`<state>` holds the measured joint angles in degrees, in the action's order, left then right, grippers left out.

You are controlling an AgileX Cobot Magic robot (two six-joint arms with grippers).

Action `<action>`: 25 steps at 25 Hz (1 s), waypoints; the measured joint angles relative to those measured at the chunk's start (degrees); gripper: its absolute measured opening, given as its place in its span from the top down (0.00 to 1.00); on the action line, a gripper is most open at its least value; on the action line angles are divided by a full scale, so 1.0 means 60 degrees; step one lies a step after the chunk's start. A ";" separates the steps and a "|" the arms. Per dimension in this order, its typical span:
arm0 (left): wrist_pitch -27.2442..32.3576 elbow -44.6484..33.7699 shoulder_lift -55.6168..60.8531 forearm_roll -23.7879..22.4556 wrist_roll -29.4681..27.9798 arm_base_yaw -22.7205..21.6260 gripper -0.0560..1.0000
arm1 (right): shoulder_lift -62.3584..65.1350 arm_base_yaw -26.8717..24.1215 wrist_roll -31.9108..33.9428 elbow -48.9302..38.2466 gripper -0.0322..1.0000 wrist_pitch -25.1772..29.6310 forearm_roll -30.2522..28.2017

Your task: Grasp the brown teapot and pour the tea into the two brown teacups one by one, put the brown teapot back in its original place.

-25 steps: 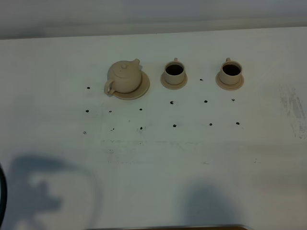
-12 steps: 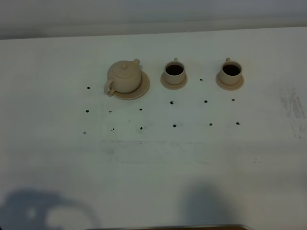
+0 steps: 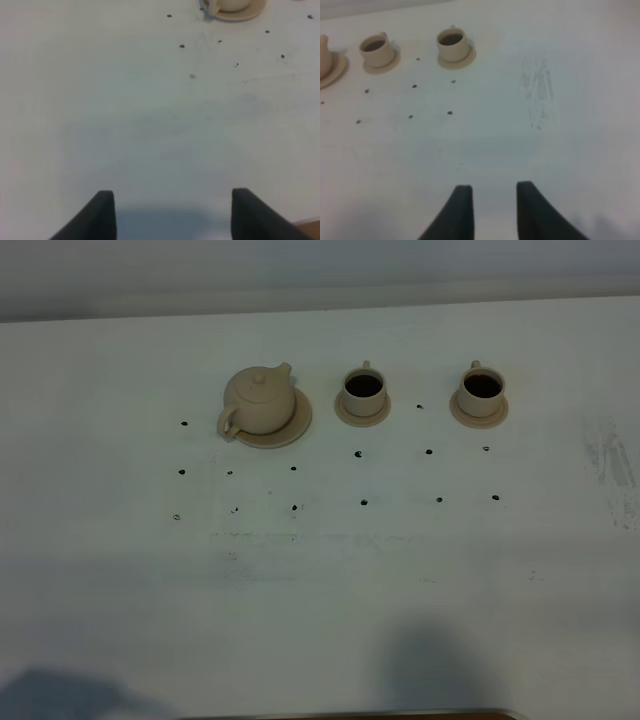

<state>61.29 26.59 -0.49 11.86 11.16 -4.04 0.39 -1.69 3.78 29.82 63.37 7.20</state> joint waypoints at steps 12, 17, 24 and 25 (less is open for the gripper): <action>-0.0011 -0.0019 0.0129 -0.0878 -0.0295 0.0502 0.49 | 0.0000 0.0000 -0.0008 0.0000 0.75 0.0000 0.0000; -0.0011 -0.0019 0.0129 -0.0869 -0.0628 0.0519 0.49 | 0.0000 0.0000 -0.0008 0.0000 0.75 0.0000 0.0000; -0.0018 -0.0019 0.0129 -0.0877 -0.0691 0.0519 0.49 | 0.0000 0.0000 -0.0008 0.0000 0.75 0.0000 0.0000; -0.0018 -0.0019 0.0129 -0.0877 -0.0691 0.0519 0.49 | 0.0000 0.0000 -0.0008 0.0000 0.75 0.0000 0.0000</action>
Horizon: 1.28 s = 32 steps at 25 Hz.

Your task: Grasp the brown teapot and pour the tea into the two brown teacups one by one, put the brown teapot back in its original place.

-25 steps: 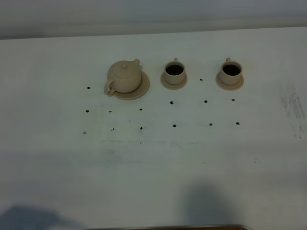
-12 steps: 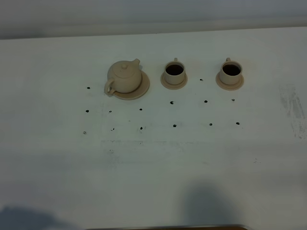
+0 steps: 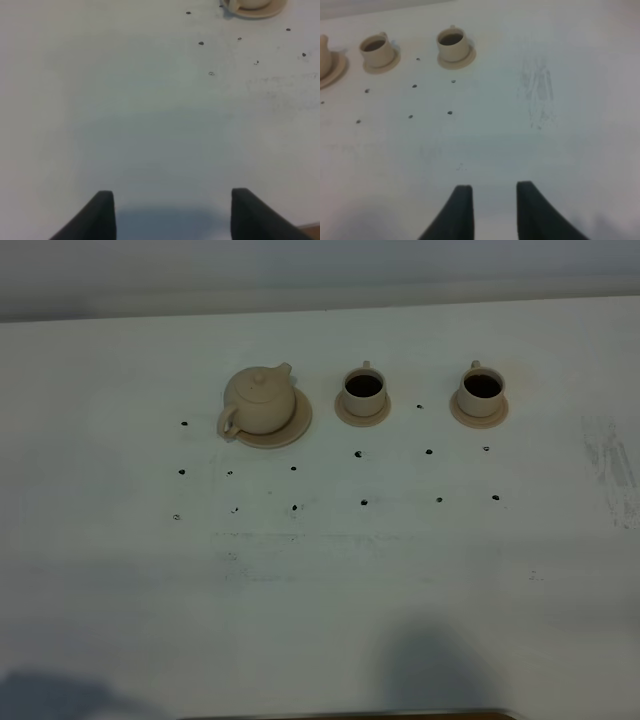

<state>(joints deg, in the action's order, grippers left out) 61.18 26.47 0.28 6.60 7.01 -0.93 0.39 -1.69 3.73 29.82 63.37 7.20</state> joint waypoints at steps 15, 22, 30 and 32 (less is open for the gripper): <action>0.0000 0.0000 0.0000 0.0000 0.0000 0.0000 0.49 | 0.0000 0.0000 0.0001 0.0000 0.75 0.0000 0.0000; 0.0000 0.0000 0.0000 0.0000 0.0000 0.0000 0.49 | 0.0000 0.0000 0.0001 0.0000 0.75 0.0000 0.0000; 0.0000 0.0000 0.0000 0.0000 0.0000 0.0000 0.49 | 0.0000 0.0000 -0.0414 0.0000 0.75 0.0009 -0.0150; 0.0000 0.0000 0.0000 0.0000 0.0000 0.0000 0.49 | 0.0000 0.0000 -0.0885 0.0000 0.75 0.0042 -0.0139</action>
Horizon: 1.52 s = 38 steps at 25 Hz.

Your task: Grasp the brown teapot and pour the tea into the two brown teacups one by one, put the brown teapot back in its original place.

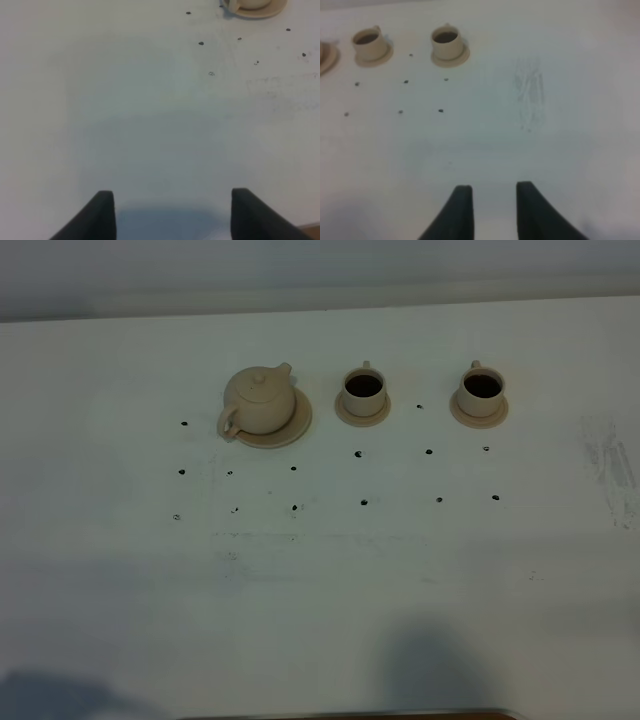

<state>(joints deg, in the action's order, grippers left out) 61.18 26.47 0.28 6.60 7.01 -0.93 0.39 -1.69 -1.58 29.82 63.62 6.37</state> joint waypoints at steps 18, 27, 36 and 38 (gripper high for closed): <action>0.0000 0.0000 0.0000 0.0000 0.0000 0.0000 0.49 | 0.0000 0.0338 -0.0965 0.0000 0.75 0.0063 0.0243; 0.0000 0.0000 0.0000 0.0000 0.0000 0.0000 0.49 | 0.0000 0.0338 -0.0965 0.0000 0.75 0.0063 0.0243; 0.0000 0.0000 0.0000 0.0000 0.0000 0.0000 0.49 | 0.0000 0.0338 -0.0965 0.0000 0.75 0.0063 0.0243; 0.0000 0.0000 0.0000 0.0000 0.0000 0.0000 0.49 | 0.0000 0.0338 -0.0965 0.0000 0.75 0.0063 0.0243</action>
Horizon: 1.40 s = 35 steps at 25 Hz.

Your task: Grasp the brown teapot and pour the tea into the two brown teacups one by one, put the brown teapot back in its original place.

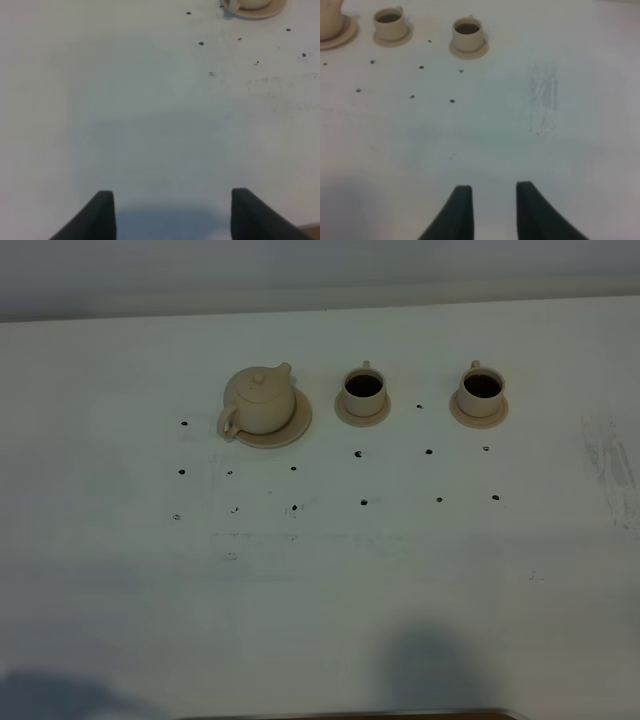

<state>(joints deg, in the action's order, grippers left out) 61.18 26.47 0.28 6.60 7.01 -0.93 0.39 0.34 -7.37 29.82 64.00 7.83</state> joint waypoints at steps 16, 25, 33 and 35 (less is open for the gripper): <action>-0.0003 0.0000 0.0000 0.0000 0.0000 0.0000 0.49 | 0.0000 0.0000 0.0000 0.0000 0.75 0.0002 0.0000; -0.0003 0.0000 0.0000 0.0000 0.0000 0.0000 0.49 | 0.0000 0.0000 0.0000 0.0000 0.75 0.0002 0.0000; -0.0003 0.0000 0.0000 0.0000 0.0000 0.0000 0.49 | 0.0000 0.0000 0.0000 0.0000 0.75 0.0002 0.0000; -0.0003 0.0000 0.0000 0.0000 0.0000 0.0000 0.49 | 0.0000 0.0000 0.0000 0.0000 0.75 0.0002 0.0000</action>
<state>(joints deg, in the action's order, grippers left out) 61.16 26.47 0.28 6.60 7.01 -0.93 0.39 0.34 -7.37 29.82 64.01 7.83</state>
